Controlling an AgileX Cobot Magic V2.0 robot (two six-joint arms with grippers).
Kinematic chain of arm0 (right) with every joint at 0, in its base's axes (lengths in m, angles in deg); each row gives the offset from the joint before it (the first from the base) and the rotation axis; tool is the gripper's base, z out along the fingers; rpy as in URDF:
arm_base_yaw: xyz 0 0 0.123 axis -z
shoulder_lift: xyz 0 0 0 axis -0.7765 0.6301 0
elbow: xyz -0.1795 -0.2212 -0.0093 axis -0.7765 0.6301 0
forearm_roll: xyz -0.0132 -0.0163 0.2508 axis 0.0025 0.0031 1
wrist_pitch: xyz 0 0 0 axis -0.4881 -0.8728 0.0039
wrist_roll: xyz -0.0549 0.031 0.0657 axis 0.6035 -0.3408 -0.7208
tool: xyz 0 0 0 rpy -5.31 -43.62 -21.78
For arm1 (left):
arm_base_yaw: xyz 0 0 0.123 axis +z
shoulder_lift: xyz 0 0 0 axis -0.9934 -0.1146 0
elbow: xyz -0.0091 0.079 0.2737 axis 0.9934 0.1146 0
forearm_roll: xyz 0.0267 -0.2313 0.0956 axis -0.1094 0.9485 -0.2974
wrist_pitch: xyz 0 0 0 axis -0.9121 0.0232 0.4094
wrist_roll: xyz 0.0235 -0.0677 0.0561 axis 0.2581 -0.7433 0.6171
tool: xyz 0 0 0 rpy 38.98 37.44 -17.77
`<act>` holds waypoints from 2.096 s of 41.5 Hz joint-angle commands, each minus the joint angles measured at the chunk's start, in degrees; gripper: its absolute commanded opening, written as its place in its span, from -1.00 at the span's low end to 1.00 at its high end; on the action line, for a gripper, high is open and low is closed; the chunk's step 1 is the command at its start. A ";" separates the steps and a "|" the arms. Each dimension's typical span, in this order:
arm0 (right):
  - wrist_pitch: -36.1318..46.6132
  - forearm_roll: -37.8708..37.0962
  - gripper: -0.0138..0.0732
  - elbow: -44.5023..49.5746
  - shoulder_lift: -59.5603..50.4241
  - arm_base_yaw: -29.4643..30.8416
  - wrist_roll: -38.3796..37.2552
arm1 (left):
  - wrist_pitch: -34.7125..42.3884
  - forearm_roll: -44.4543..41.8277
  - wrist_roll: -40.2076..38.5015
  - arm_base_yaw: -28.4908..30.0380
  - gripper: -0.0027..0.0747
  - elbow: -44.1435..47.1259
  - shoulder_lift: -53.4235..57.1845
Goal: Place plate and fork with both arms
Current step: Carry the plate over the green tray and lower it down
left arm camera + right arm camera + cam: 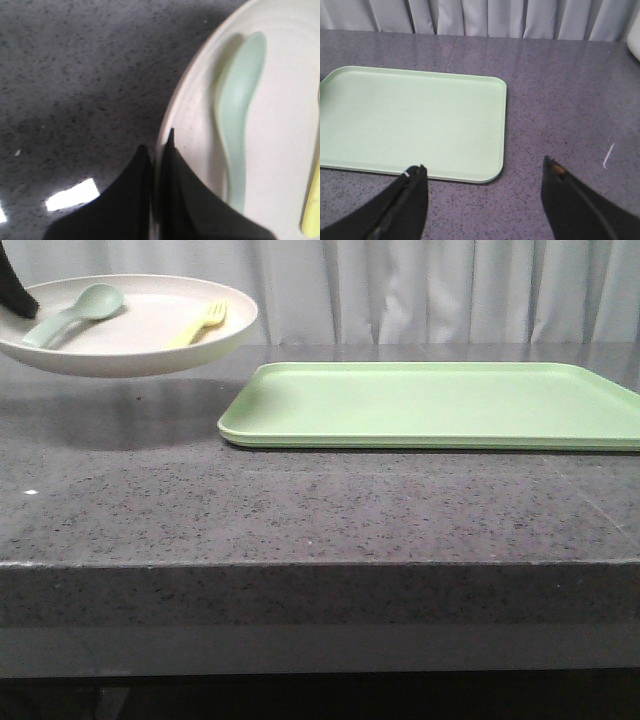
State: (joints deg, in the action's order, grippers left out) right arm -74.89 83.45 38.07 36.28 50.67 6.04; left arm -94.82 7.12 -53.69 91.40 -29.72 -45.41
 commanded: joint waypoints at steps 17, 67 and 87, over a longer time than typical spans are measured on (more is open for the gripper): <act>4.37 -0.59 0.49 -1.87 0.75 0.25 0.40 | 4.23 10.43 -7.74 -11.62 -0.98 -1.70 4.08; 4.33 -0.59 0.49 -1.87 0.75 0.25 0.40 | 9.84 -8.87 -36.78 -33.59 -0.98 -22.26 -15.04; 4.33 -0.59 0.49 -1.87 0.75 0.25 0.40 | 9.84 -8.87 -36.66 -33.59 -0.25 -22.26 -15.04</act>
State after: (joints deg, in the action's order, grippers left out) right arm -74.89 83.45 38.07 36.28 50.67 6.04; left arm -87.37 -3.82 -89.59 58.43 -49.93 -64.84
